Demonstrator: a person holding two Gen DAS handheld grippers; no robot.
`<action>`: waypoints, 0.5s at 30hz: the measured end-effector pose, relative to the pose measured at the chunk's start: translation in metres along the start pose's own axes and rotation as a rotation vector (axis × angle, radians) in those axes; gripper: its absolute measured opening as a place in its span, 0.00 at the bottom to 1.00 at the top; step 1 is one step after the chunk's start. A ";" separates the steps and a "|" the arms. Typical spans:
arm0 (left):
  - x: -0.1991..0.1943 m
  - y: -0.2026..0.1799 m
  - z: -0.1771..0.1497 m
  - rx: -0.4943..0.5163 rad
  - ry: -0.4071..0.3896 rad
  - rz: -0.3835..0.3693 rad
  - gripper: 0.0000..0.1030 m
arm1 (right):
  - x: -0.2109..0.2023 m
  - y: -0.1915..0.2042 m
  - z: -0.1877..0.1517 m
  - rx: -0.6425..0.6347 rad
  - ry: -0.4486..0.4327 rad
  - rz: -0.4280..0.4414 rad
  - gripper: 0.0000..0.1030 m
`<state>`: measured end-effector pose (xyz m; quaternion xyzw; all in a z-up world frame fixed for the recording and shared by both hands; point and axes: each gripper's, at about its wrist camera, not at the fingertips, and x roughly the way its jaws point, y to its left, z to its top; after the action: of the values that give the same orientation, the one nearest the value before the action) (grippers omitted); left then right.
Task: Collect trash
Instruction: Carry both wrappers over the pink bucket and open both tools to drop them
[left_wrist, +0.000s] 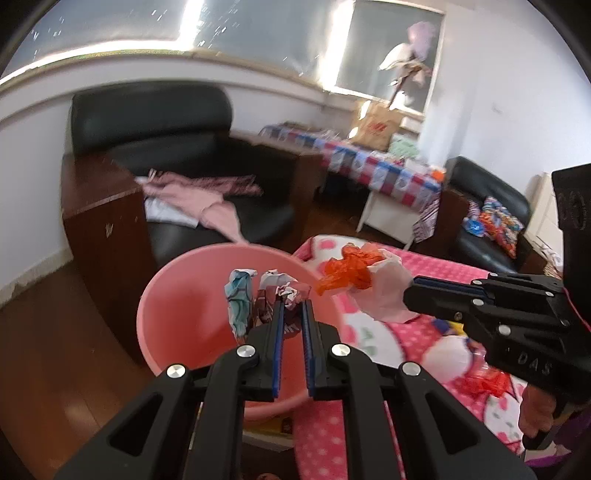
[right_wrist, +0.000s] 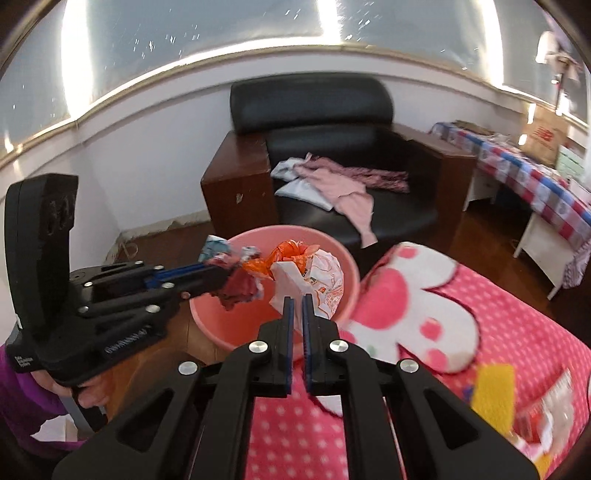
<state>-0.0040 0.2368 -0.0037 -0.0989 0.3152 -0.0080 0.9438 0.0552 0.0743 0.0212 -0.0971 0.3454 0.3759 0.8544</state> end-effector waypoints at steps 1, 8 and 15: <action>0.008 0.006 0.000 -0.008 0.019 0.007 0.08 | 0.012 0.002 0.001 -0.002 0.026 0.004 0.05; 0.057 0.036 -0.007 -0.074 0.169 0.032 0.08 | 0.075 0.002 0.003 0.009 0.189 0.034 0.05; 0.090 0.049 -0.017 -0.116 0.312 0.030 0.08 | 0.112 0.001 0.000 -0.005 0.315 0.045 0.05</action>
<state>0.0559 0.2751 -0.0796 -0.1458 0.4594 0.0091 0.8761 0.1079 0.1389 -0.0532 -0.1493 0.4762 0.3758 0.7808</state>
